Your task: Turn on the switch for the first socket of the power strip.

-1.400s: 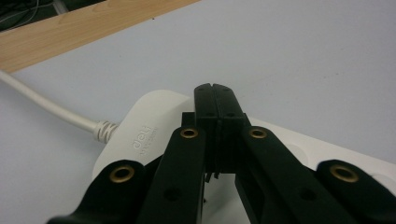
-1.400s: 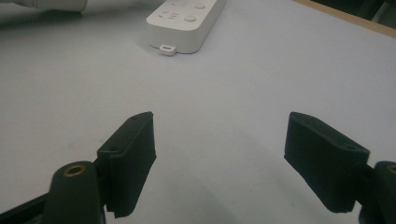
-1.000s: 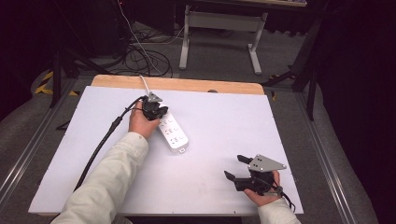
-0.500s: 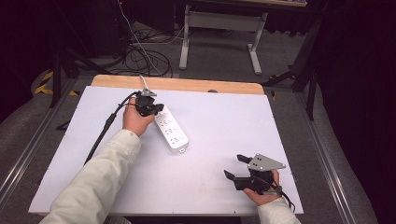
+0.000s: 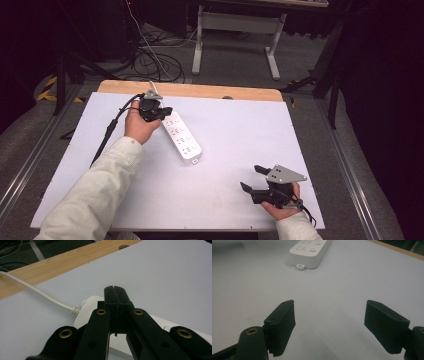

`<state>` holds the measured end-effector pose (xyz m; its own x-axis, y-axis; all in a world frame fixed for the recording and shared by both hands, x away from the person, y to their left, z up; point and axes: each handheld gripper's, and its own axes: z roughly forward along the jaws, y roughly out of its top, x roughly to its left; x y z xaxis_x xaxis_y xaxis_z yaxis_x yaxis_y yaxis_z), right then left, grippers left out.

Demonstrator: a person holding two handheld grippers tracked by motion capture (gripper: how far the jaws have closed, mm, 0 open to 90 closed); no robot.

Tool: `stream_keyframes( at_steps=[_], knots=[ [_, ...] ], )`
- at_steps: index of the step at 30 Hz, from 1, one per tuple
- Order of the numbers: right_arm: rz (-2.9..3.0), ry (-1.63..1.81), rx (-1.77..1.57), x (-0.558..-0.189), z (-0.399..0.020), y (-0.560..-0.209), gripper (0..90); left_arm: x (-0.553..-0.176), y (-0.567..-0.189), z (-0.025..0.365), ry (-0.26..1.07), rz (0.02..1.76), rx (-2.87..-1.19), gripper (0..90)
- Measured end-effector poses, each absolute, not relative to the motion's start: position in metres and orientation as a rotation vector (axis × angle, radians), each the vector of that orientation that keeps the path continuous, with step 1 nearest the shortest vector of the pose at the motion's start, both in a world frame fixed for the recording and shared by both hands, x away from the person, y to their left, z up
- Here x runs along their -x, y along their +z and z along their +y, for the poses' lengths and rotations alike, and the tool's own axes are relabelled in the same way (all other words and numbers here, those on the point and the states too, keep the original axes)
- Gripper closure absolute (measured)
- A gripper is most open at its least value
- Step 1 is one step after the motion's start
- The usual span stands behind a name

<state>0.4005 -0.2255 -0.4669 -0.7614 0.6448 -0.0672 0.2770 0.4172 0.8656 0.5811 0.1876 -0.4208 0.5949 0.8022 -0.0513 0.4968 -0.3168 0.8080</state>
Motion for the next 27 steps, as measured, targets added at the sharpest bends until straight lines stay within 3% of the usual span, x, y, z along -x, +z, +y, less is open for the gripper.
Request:
stream_keyframes(
  at_steps=[11, 14, 21, 27],
  knots=[
    [2.29, 1.28, -0.794, -0.401, -0.225, -0.468, 25.2, -0.575, -0.412, 0.19, 0.482, 1.013, -1.984, 89.7],
    [2.29, 1.281, -0.794, -0.401, -0.225, -0.468, 25.2, -0.572, -0.409, 0.19, 0.478, 1.0, -1.986, 86.1],
    [2.285, 1.282, -0.793, -0.399, -0.225, -0.467, 25.2, -0.554, -0.391, 0.191, 0.448, 0.977, -1.976, 49.5],
    [2.281, 1.287, -0.789, -0.399, -0.226, -0.466, 25.3, -0.528, -0.369, 0.195, 0.487, 0.918, -1.986, 32.6]
  ],
)
